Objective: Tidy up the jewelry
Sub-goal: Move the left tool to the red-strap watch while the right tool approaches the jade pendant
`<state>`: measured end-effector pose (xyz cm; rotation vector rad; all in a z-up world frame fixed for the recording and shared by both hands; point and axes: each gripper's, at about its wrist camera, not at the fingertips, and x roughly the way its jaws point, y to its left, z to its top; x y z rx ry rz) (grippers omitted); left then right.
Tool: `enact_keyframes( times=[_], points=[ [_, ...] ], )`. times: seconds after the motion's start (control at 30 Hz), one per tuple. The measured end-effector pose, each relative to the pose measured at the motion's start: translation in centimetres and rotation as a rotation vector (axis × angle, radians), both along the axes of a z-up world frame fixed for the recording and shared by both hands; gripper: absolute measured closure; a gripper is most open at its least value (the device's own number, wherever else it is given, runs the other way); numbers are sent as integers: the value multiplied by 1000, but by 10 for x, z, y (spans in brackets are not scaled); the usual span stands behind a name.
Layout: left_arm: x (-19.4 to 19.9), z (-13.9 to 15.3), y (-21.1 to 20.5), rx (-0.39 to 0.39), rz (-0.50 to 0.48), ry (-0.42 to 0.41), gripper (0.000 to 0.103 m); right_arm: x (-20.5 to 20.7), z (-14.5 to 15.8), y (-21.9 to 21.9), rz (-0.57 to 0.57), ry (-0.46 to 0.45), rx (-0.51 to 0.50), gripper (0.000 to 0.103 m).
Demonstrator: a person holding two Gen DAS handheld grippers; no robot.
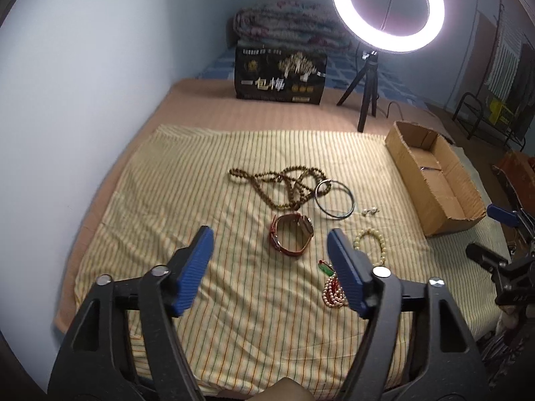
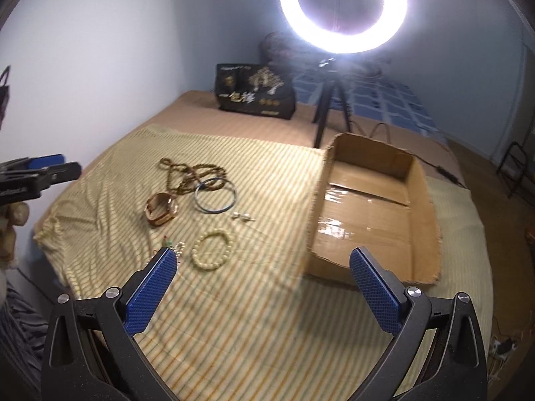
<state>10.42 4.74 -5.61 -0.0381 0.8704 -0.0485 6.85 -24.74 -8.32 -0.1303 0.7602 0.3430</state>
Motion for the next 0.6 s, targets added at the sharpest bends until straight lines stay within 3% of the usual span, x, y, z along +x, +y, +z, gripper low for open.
enact_keyframes(
  times=[0.07,0.2,0.27,0.4,0.6],
  points=[
    [7,-6,0,4,-1,20,39,4,-4,5,27,24,4,7],
    [18,-16,-2,4,-23,51,45,15,-15,19,72,84,21,9],
    [27,-24,-4,0,-36,78,48,19,-19,29,108,108,18,20],
    [43,-42,0,-34,-37,143,60,29,-31,51,208,162,17,29],
    [68,-68,13,-96,-23,224,65,43,-53,82,330,224,-5,49]
  ],
)
